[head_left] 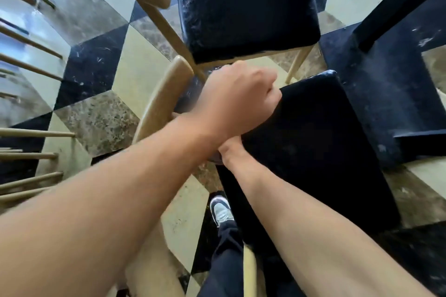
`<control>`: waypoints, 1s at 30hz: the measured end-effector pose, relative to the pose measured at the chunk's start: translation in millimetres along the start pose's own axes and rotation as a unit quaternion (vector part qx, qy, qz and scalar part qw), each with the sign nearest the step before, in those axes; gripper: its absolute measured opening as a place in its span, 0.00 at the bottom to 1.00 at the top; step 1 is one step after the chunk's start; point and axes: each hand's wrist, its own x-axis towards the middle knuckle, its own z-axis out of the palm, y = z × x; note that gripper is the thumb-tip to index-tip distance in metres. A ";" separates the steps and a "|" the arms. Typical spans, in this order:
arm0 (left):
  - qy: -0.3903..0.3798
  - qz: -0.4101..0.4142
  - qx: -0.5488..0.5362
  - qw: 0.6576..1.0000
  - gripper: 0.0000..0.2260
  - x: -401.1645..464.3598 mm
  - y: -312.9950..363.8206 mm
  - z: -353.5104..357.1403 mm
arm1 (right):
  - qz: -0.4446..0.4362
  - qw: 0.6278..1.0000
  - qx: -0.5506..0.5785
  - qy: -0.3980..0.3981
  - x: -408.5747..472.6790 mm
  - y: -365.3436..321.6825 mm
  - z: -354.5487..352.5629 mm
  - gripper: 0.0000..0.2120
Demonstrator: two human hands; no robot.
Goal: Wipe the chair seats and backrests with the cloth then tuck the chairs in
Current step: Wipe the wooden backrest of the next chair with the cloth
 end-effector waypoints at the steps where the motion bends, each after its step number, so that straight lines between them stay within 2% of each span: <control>1: 0.009 0.025 0.020 0.999 0.14 5.3 -12.5 -20.1 | 0.004 0.999 0.035 -0.013 -0.7 1.4 4.8 0.14; 3: 0.030 0.021 0.055 0.998 0.13 10.4 -40.6 -53.7 | 0.015 0.997 0.068 -0.029 -5.9 0.4 9.1 0.19; 6: 0.033 -0.059 0.040 0.997 0.13 -1.8 -79.4 -75.7 | 0.021 0.997 0.070 -0.030 -8.6 3.0 10.4 0.23; 8: 0.002 -0.152 -0.055 0.987 0.14 -15.3 -90.6 -71.6 | 0.029 0.996 0.078 -0.022 -5.6 8.4 6.8 0.25; 11: -0.025 -0.254 -0.222 0.941 0.23 -39.6 -100.4 -61.3 | 0.026 0.996 0.086 -0.025 -3.8 6.3 18.5 0.25; 15: -0.021 -0.286 -0.334 0.898 0.33 -56.4 -91.1 -51.3 | -0.004 0.998 0.058 -0.017 5.7 8.4 25.5 0.23; 19: -0.017 -0.295 -0.379 0.877 0.32 -64.3 -90.8 -48.2 | -0.022 0.996 0.084 -0.020 17.8 11.3 33.5 0.19; 22: -0.005 -0.285 -0.387 0.877 0.30 -65.6 -93.7 -44.0 | -0.029 0.991 0.133 -0.017 22.6 11.7 43.0 0.13; 26: 0.037 -0.272 -0.374 0.886 0.28 -62.9 -94.5 -40.7 | -0.066 0.976 0.206 -0.016 -5.5 -11.3 51.3 0.14; 30: 0.096 -0.288 -0.286 0.909 0.18 -65.0 -89.9 -38.9 | -0.165 0.959 0.210 -0.091 -51.4 -38.2 46.5 0.14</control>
